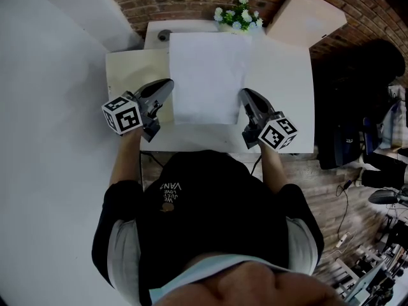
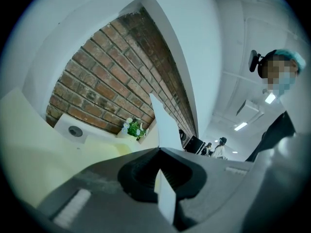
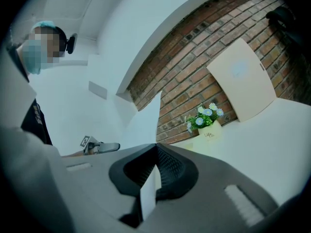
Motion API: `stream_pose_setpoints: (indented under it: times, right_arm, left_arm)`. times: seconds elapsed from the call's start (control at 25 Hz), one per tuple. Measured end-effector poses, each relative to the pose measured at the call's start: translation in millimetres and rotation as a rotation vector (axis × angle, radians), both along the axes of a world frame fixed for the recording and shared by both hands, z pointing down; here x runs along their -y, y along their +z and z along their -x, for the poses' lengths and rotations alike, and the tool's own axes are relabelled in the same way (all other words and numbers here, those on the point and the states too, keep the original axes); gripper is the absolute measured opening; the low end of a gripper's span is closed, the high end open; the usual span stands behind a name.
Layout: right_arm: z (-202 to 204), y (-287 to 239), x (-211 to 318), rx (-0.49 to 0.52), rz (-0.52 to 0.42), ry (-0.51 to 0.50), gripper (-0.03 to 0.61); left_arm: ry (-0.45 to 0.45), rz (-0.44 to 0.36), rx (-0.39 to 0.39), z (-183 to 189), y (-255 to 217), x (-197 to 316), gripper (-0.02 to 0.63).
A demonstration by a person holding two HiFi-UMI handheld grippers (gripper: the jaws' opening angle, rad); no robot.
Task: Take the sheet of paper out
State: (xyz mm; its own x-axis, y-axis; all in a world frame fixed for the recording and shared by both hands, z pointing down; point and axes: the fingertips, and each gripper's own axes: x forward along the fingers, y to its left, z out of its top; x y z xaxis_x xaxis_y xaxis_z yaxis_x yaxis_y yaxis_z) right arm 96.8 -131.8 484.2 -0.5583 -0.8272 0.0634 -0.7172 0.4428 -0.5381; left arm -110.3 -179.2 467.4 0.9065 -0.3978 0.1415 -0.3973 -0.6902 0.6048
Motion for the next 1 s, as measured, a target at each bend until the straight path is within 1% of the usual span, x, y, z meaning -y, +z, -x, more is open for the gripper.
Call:
stream_pose_setpoints:
  times: [0.4,1.0]
  right_arm:
    - [-1.3,8.1,0.7,-0.012,0.019,0.026,0.000]
    - [6.0,9.7,14.1,-0.012,0.023,0.015,-0.002]
  left_arm:
    - [0.013,0.025,-0.010,-2.2,9.7,3.8,0.000]
    - [0.005,0.035,-0.015,5.1,12.3,15.8,0.000]
